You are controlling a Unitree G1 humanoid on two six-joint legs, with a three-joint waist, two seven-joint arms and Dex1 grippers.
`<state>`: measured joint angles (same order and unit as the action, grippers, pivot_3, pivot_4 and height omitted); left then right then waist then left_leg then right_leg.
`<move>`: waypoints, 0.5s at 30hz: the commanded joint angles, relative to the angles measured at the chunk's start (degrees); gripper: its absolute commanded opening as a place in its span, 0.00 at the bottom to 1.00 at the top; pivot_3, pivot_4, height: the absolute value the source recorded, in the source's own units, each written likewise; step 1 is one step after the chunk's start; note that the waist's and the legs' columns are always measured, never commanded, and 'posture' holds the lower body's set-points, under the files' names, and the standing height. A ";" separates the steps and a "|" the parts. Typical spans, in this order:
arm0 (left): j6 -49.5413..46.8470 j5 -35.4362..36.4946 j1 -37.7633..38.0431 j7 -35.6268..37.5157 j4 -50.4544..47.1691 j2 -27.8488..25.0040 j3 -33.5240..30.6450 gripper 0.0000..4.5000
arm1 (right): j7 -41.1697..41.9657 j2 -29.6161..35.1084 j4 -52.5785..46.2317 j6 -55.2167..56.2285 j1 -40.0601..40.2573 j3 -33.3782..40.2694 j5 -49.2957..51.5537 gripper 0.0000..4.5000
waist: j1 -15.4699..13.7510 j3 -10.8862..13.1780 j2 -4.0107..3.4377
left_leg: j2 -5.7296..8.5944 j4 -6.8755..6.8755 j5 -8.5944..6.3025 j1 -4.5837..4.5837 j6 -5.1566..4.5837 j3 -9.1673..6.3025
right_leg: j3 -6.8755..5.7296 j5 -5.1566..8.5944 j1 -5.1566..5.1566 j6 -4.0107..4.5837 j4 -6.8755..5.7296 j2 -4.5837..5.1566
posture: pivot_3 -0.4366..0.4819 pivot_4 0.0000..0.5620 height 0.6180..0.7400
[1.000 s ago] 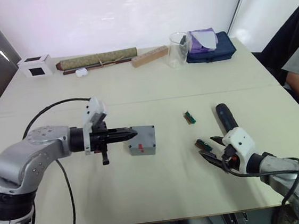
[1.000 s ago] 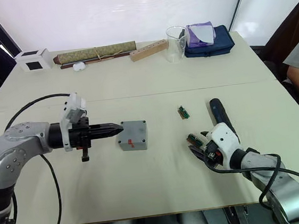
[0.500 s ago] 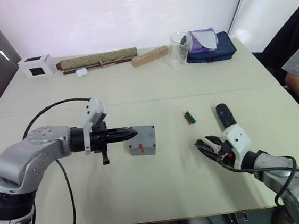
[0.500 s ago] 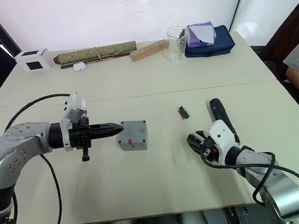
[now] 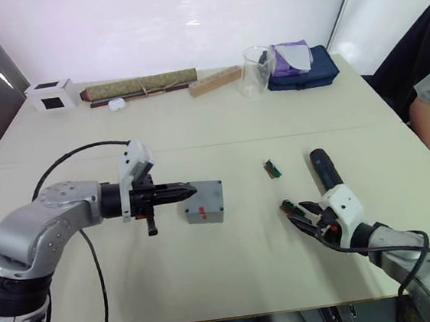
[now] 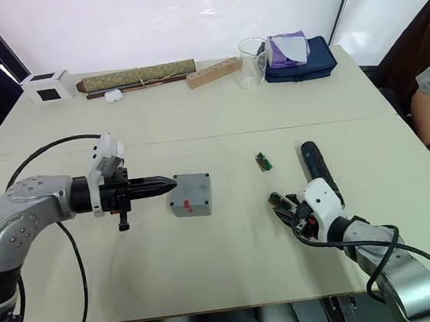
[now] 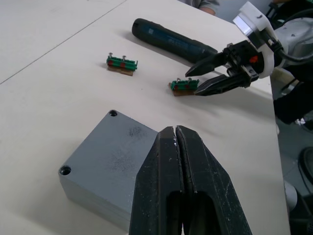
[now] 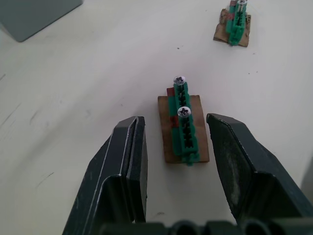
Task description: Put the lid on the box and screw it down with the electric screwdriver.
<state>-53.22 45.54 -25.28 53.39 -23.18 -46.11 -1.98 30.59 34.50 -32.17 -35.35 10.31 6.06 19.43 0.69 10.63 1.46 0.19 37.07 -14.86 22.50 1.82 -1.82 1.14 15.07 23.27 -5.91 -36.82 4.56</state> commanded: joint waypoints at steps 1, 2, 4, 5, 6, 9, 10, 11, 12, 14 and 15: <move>1.13 -0.39 -1.15 0.62 -0.37 -0.15 0.16 0.00 | -0.28 -0.58 -1.11 0.39 -0.52 1.46 0.86 0.44 | 0.00 0.00 0.00 | 0.00 0.00 0.00 0.00 0.00 0.00 | 0.00 0.00 0.00 0.00 0.00 0.00 | 0.48 0.27 1.00; 1.21 -0.43 -1.16 0.68 -0.33 -0.23 0.26 0.00 | -0.37 -0.72 -1.09 0.37 -0.66 1.50 0.94 0.38 | 0.02 0.00 0.00 | 0.00 0.00 0.00 0.00 0.00 0.00 | 0.00 0.00 0.00 0.00 0.00 0.00 | 0.48 0.27 1.00; 1.37 -0.59 -1.13 0.75 -0.32 -0.31 0.50 0.00 | -0.54 -0.79 -0.92 0.54 -0.86 1.31 0.65 0.24 | 0.02 0.00 0.00 | 0.00 0.00 0.00 0.00 0.00 0.00 | 0.00 0.00 0.00 0.00 0.00 0.00 | 0.48 0.27 1.00; 1.43 -0.65 -1.11 0.76 -0.32 -0.30 0.59 0.00 | -0.56 -0.81 -0.85 0.59 -0.91 1.20 0.60 0.17 | 0.02 0.00 0.00 | 0.00 0.00 0.00 0.00 0.00 0.00 | 0.00 0.00 0.00 0.00 0.00 0.00 | 0.48 0.27 1.00; 1.44 -0.68 -1.10 0.74 -0.35 -0.27 0.65 0.00 | -0.60 -0.84 -0.74 0.66 -0.97 1.06 0.52 0.08 | 0.01 0.00 0.00 | 0.00 0.00 0.00 0.00 0.00 0.00 | 0.00 0.00 0.00 0.01 0.00 0.00 | 0.48 0.27 1.00; 1.48 -0.89 -1.06 0.78 -0.48 -0.24 0.76 0.00 | -0.64 -0.96 -0.55 0.79 -1.05 0.88 0.49 0.08 | 0.01 0.00 0.00 | 0.00 0.00 0.00 0.00 0.00 0.00 | 0.00 0.00 0.00 0.00 0.00 0.00 | 0.48 0.27 1.00; 1.51 -0.95 -0.99 0.84 -0.51 -0.27 0.77 0.00 | -0.66 -1.00 -0.49 0.85 -1.07 0.81 0.43 0.08 | 0.00 0.00 0.00 | 0.00 0.00 0.00 0.00 0.00 0.00 | 0.00 0.00 0.00 0.01 0.00 0.00 | 0.48 0.27 1.00; 1.51 -1.03 -0.92 0.88 -0.55 -0.30 0.78 0.00 | -0.68 -1.07 -0.43 0.88 -1.10 0.78 0.41 0.08 | 0.00 0.00 0.00 | 0.00 0.00 0.00 0.00 0.00 0.00 | 0.00 0.00 0.00 0.00 0.00 0.00 | 0.48 0.27 1.00; 1.52 -1.14 -0.85 0.94 -0.59 -0.32 0.79 0.00 | -0.70 -1.10 -0.38 0.89 -1.12 0.74 0.36 0.08 | 0.00 0.00 0.00 | 0.00 0.00 0.00 0.00 0.00 0.00 | 0.00 0.00 0.00 0.01 0.00 0.00 | 0.48 0.27 1.00; 1.51 -1.31 -0.74 1.03 -0.69 -0.34 0.79 0.00 | -0.69 -1.11 -0.29 0.98 -1.07 0.67 0.27 0.08 | 0.01 0.00 0.00 | 0.00 0.00 0.00 0.00 0.00 0.00 | 0.00 0.00 0.00 0.00 0.00 0.00 | 0.48 0.27 1.00; 1.47 -1.33 -0.70 1.02 -0.71 -0.31 0.76 0.00 | -0.67 -1.12 -0.25 1.02 -1.04 0.67 0.27 0.08 | 0.01 0.00 0.00 | 0.00 0.00 0.00 0.00 0.00 0.00 | 0.00 0.00 0.00 0.00 0.00 0.00 | 0.48 0.27 1.00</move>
<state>-52.89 44.31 -25.44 54.03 -22.91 -46.08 -0.82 29.93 33.65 -32.12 -35.32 9.69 6.03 19.65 0.70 10.63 1.46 0.19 37.07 -14.86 22.50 1.82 -1.81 1.14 15.07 23.27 -5.90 -36.83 4.56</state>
